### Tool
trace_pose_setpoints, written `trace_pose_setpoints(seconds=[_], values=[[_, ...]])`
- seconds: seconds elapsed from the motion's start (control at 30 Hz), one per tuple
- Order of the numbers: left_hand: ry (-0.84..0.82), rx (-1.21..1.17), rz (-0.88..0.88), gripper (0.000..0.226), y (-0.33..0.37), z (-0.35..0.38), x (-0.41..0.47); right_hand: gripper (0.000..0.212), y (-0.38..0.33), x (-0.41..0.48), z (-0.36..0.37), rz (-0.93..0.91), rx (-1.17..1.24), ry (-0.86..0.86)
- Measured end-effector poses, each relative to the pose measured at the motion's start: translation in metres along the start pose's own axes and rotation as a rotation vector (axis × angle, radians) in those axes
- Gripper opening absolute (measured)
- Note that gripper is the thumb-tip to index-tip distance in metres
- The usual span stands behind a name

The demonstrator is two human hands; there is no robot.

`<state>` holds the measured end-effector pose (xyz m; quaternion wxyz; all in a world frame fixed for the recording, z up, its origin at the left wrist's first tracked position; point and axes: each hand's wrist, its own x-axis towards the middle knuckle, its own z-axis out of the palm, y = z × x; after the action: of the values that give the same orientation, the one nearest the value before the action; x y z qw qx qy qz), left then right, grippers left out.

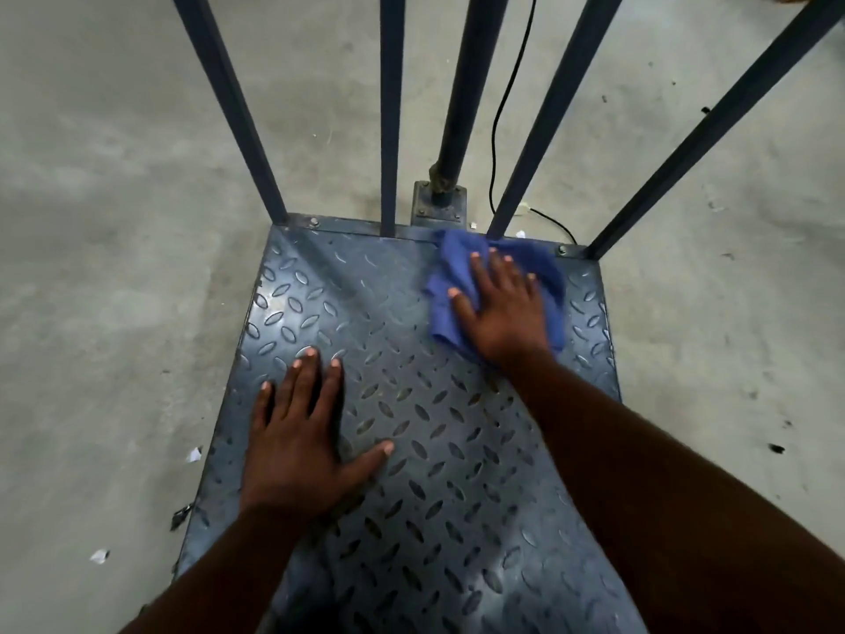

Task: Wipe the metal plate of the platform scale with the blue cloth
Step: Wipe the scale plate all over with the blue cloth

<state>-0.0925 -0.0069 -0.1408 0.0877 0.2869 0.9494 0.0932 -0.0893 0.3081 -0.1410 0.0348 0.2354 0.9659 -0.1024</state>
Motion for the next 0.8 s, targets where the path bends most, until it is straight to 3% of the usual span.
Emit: trace_pose_setpoints(seconds=[0.13,0.27,0.4,0.5,0.57,0.67,0.8], values=[[0.001,0.003,0.004,0.121,0.001,-0.001,0.0,0.083,0.083,-0.029,-0.015,0.316,-0.001,0.043],[0.002,0.006,0.004,0.121,0.003,-0.004,0.0,0.081,0.06,-0.02,-0.012,0.402,0.016,0.061],[0.002,0.01,-0.004,0.12,0.003,-0.003,0.001,0.074,0.002,-0.012,0.002,0.032,0.009,0.034],[0.006,0.026,-0.006,0.12,0.003,-0.002,0.001,0.072,0.0,-0.03,0.013,-0.219,-0.021,0.006],[0.003,0.024,-0.007,0.12,0.004,-0.003,0.001,0.074,0.022,-0.029,0.009,-0.117,-0.027,0.023],[-0.007,0.023,-0.003,0.12,0.007,-0.006,0.0,0.082,0.055,-0.021,-0.003,0.221,-0.026,0.021],[-0.022,0.038,-0.009,0.121,0.008,-0.008,0.0,0.082,0.047,-0.027,0.001,0.267,-0.032,0.011]])
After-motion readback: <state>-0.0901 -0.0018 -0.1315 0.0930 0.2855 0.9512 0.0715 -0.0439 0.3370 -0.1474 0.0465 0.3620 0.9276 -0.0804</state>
